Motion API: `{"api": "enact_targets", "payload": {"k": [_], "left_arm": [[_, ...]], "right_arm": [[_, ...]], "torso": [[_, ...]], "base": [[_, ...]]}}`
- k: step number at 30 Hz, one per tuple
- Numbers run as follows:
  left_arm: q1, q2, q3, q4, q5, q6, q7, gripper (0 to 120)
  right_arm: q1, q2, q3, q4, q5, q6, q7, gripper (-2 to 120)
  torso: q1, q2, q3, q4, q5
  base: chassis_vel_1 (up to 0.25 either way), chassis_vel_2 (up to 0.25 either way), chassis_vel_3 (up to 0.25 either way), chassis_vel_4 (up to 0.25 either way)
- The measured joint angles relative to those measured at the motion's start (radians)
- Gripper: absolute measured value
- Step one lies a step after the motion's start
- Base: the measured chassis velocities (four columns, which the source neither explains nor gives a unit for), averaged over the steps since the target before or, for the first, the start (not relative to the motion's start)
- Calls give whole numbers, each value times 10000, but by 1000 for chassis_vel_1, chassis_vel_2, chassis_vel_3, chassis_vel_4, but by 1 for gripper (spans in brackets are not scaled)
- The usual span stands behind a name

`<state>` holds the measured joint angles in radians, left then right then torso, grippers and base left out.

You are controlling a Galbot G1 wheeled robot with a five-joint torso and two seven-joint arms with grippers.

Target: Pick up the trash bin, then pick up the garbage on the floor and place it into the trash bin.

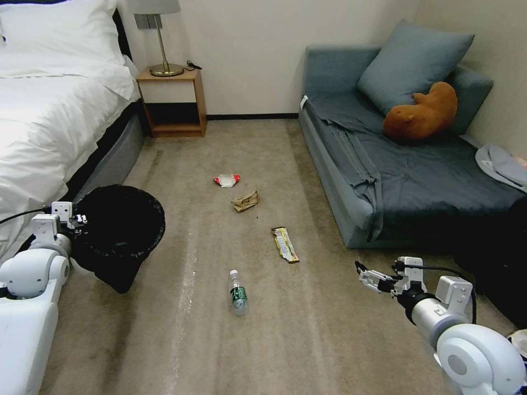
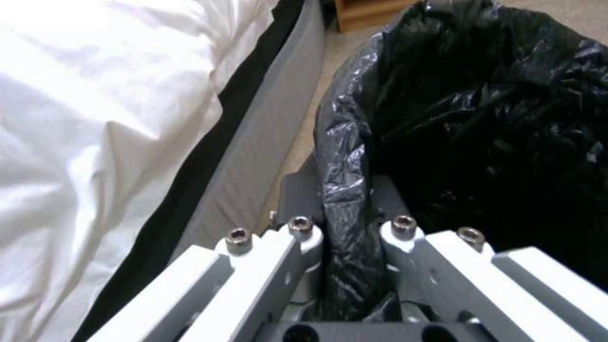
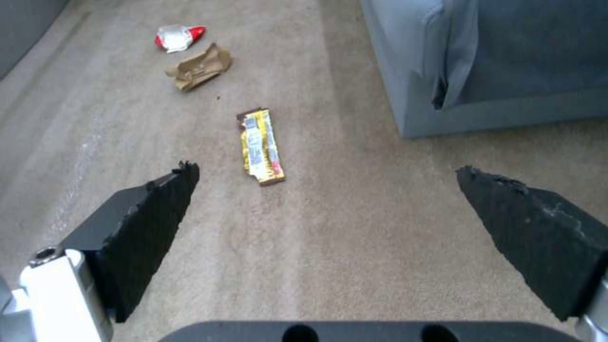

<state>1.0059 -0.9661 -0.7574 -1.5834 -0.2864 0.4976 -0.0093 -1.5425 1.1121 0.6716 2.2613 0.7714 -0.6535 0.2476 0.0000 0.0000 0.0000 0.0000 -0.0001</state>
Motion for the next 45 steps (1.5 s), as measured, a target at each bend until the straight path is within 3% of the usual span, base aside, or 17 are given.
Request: {"api": "enact_targets", "payload": {"k": [28, 45], "left_arm": [[32, -97, -18, 125, -32, -23, 55, 5], [-66, -99, 15, 268, 9, -80, 97, 5]], "right_arm": [[11, 5, -86, -368, -481, 321, -460, 100], [98, -8, -186, -511, -547, 354, -477, 100]], "torso": [[0, 0, -1, 0, 1], [0, 0, -1, 0, 1]], "base": [[0, 0, 0, 0], [-64, 66, 63, -69]]}}
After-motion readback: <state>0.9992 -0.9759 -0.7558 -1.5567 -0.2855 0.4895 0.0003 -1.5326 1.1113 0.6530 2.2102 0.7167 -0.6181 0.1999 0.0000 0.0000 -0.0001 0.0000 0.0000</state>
